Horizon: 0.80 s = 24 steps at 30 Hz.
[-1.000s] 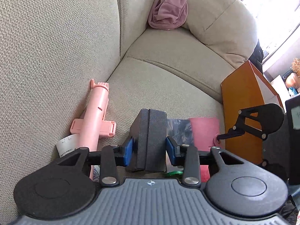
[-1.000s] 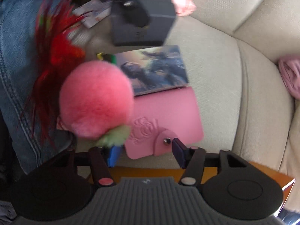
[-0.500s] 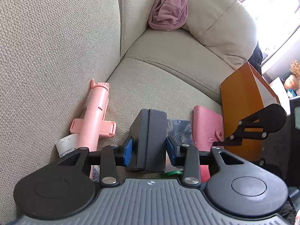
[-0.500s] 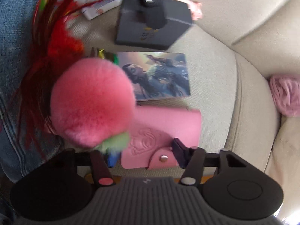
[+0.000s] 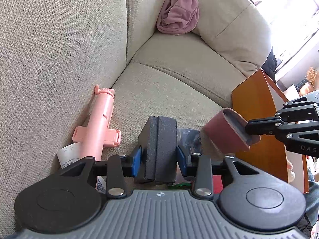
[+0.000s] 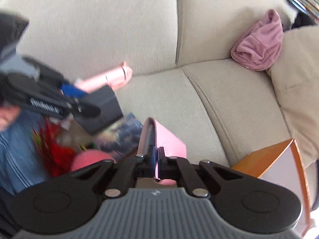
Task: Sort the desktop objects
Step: 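Grasp the pink wallet with the right tool and lift it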
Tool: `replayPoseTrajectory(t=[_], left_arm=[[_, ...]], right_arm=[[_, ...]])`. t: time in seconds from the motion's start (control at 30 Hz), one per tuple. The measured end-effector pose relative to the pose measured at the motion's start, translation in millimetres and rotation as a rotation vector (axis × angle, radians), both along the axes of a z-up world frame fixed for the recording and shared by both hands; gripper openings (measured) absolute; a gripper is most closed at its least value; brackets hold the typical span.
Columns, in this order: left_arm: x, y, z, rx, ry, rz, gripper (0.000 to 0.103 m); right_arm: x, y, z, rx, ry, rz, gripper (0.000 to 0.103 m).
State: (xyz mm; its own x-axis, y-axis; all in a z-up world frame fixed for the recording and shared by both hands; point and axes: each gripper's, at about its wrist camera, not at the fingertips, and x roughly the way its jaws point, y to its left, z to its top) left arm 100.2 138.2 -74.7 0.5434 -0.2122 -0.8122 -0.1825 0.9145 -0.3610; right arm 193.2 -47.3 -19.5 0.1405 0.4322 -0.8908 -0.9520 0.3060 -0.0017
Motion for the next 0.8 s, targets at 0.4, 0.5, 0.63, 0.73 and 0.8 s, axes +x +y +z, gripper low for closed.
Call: replayPoseTrajectory(t=[0.4, 0.5, 0.63, 0.73, 0.8], left_arm=[[-6.1, -14.5, 40.8, -0.013, -0.143, 0.011, 0.042], [7.6, -31.5, 43.0, -0.028, -0.138, -0.021, 0.042], [30.9, -55.9, 33.4, -0.050, -0.117, -0.062, 0.042], [41.7, -65.4, 22.3, -0.044, -0.103, -0.051, 0.041], [42.6, -66.1, 18.4, -0.052, -0.091, -0.039, 0.041]], right_arm=[[10.9, -33.1, -18.6, 0.097, 0.117, -0.289, 0.001], [20.3, -36.5, -23.2, 0.116, 0.134, -0.320, 0.002], [21.9, -41.9, -24.3, 0.142, 0.143, -0.328, 0.004], [24.2, -46.9, -25.0, 0.164, 0.155, -0.333, 0.007], [25.5, -50.4, -26.0, 0.183, 0.183, -0.321, 0.015]])
